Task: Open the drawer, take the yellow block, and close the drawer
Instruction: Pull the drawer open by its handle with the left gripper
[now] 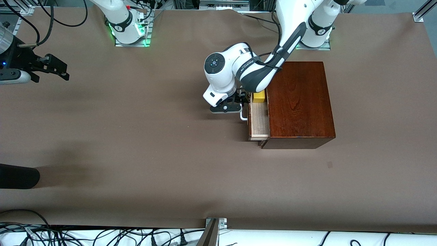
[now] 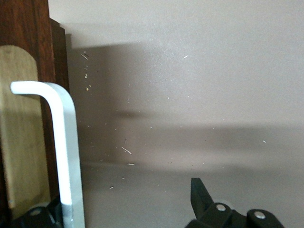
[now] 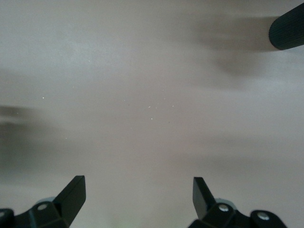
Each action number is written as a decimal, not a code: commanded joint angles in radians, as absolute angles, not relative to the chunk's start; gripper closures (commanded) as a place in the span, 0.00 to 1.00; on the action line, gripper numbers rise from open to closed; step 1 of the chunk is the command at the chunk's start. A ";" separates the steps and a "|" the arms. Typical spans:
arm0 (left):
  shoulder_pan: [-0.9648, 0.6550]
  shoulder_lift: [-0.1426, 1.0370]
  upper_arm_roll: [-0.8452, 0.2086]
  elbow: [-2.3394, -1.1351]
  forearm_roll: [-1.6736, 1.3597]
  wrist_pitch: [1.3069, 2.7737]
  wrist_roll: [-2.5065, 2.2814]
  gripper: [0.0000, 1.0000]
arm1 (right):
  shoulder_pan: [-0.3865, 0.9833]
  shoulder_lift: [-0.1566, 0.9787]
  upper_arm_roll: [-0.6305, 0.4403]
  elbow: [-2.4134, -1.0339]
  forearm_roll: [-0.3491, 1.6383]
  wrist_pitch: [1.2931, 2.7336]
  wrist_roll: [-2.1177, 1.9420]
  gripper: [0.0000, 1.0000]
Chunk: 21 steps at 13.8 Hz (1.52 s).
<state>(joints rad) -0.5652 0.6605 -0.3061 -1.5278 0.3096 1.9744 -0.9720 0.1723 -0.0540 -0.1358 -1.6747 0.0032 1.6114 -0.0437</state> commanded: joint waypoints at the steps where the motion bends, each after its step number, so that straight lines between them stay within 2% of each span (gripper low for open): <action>1: -0.618 0.739 -0.321 -1.460 0.278 2.071 -1.017 0.00 | 0.170 -0.048 -0.132 -1.652 -0.003 1.600 -0.044 0.00; 16: -0.660 0.759 -0.313 -1.384 0.272 2.068 -1.042 0.00 | 0.172 -0.048 -0.132 -1.652 -0.005 1.598 -0.044 0.00; 21: -0.680 0.747 -0.313 -1.368 0.291 1.931 -1.037 0.00 | 0.172 -0.048 -0.130 -1.652 -0.005 1.597 -0.043 0.00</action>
<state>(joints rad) -0.6299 0.6990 -0.2858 -1.4486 0.3148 1.9378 -1.0006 0.1727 -0.0540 -0.1342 -1.6744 0.0032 1.6114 -0.0437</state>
